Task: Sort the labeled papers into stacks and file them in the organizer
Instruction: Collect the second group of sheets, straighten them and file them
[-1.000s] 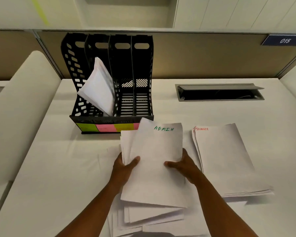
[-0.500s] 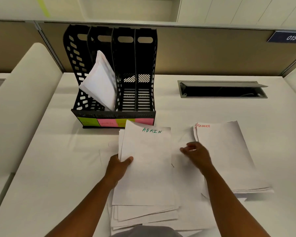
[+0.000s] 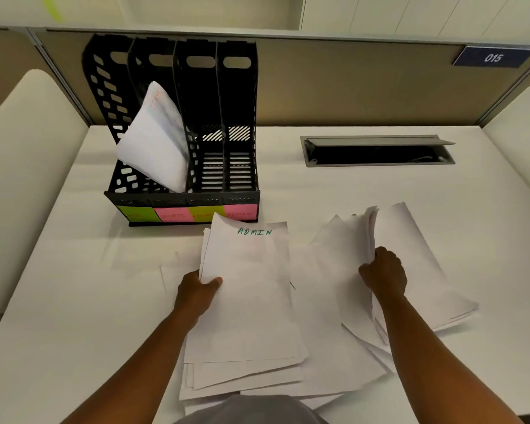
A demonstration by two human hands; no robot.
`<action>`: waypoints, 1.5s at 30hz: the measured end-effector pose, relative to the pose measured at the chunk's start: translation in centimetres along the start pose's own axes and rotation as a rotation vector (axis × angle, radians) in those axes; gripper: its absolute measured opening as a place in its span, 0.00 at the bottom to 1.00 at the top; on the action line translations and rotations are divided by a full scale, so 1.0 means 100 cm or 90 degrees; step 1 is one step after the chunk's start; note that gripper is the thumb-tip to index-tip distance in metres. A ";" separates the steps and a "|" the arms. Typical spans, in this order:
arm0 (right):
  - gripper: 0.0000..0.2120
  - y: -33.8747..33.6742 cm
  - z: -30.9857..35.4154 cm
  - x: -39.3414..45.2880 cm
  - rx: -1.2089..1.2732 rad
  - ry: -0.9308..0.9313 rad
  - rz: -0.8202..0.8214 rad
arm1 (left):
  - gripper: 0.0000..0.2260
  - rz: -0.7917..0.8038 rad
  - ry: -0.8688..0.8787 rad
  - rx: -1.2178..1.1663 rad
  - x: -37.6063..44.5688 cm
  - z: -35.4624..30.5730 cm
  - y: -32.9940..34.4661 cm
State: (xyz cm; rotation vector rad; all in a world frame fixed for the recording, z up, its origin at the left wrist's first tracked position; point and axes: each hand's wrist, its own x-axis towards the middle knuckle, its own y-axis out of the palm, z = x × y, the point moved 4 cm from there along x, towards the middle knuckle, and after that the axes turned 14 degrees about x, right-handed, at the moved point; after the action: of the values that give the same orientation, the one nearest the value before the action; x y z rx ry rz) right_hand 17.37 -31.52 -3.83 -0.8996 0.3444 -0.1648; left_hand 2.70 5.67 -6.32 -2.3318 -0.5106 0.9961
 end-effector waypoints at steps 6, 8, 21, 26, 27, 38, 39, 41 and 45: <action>0.12 -0.017 -0.010 0.002 0.137 0.054 -0.051 | 0.18 -0.068 0.006 0.126 0.003 0.002 -0.025; 0.12 -0.023 -0.014 0.003 0.151 0.068 -0.088 | 0.18 -0.067 -0.005 0.129 0.002 0.005 -0.027; 0.23 -0.003 -0.005 -0.008 0.065 -0.113 0.113 | 0.15 -0.143 -0.041 0.180 -0.004 0.009 -0.040; 0.25 0.049 0.018 -0.048 -0.048 -0.186 0.342 | 0.13 -0.148 -0.046 0.179 -0.008 0.009 -0.039; 0.23 0.056 0.020 -0.054 -0.015 -0.183 0.333 | 0.14 -0.149 -0.048 0.179 -0.009 0.010 -0.039; 0.12 0.089 0.052 -0.094 0.183 -0.128 0.340 | 0.16 -0.145 -0.085 0.096 -0.012 0.026 -0.049; 0.11 0.085 0.052 -0.091 0.185 -0.127 0.305 | 0.16 -0.144 -0.086 0.086 -0.012 0.028 -0.049; 0.08 0.073 0.049 -0.082 0.177 -0.128 0.219 | 0.16 -0.141 -0.093 0.066 -0.013 0.031 -0.049; 0.11 0.056 0.042 -0.069 0.220 -0.081 0.195 | 0.21 -0.081 -0.085 0.013 -0.016 0.030 -0.042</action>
State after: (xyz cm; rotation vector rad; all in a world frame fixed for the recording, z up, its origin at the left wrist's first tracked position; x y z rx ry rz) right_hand 12.47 -23.11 -4.30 -0.5045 0.3184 0.1135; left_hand -1.11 9.09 -4.57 -2.1954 -0.6893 1.0945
